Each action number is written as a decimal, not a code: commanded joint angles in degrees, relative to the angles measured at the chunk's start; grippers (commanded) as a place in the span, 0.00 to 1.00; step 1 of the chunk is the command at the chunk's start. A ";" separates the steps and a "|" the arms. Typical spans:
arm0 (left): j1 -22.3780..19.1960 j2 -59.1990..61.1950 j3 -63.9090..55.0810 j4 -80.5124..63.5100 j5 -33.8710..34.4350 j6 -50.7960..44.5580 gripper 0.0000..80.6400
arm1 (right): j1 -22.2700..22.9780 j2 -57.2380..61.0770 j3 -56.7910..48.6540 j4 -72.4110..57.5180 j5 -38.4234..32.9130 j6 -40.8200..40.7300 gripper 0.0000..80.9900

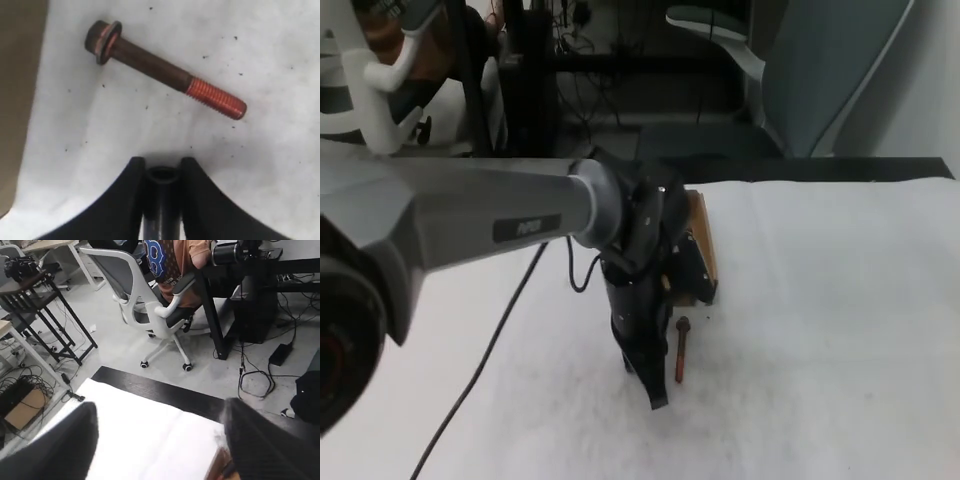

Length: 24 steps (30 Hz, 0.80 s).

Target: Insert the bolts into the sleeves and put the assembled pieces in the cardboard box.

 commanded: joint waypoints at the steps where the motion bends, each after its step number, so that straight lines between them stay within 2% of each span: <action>1: 0.47 0.45 -0.39 4.16 -5.22 -2.40 0.02 | -0.01 -1.30 -0.34 6.43 0.37 -3.66 0.81; 4: 1.02 -2.19 -0.53 7.85 -8.83 -3.06 0.02 | -0.15 -1.53 0.59 12.21 2.58 -6.51 0.81; 6: 1.89 -4.40 -0.53 8.86 -8.50 -6.01 0.02 | -0.15 -2.08 2.53 14.50 3.66 -8.48 0.81; 8: 3.38 -7.51 -0.43 9.24 -3.74 -10.36 0.02 | -0.15 -3.17 5.58 14.46 4.42 -9.33 0.81; 11: 6.73 -12.98 -0.31 8.85 7.31 -17.53 0.02 | -0.33 -6.01 11.77 12.65 6.34 -9.23 0.81; 14: 10.66 -20.36 2.16 3.89 14.14 -21.83 0.02 | -0.44 -9.87 20.03 9.70 8.36 -7.16 0.81; 19: 14.38 -34.20 12.23 -9.34 18.81 -24.45 0.02 | 1.14 -13.95 34.62 7.05 11.90 -3.93 0.81; 22: 14.48 -43.52 20.65 -18.46 21.40 -24.90 0.02 | 2.96 -13.13 41.19 4.58 11.90 0.15 0.81; 24: 13.79 -48.83 25.85 -25.02 25.48 -26.51 0.02 | 4.13 -11.65 44.28 1.43 11.90 2.32 0.81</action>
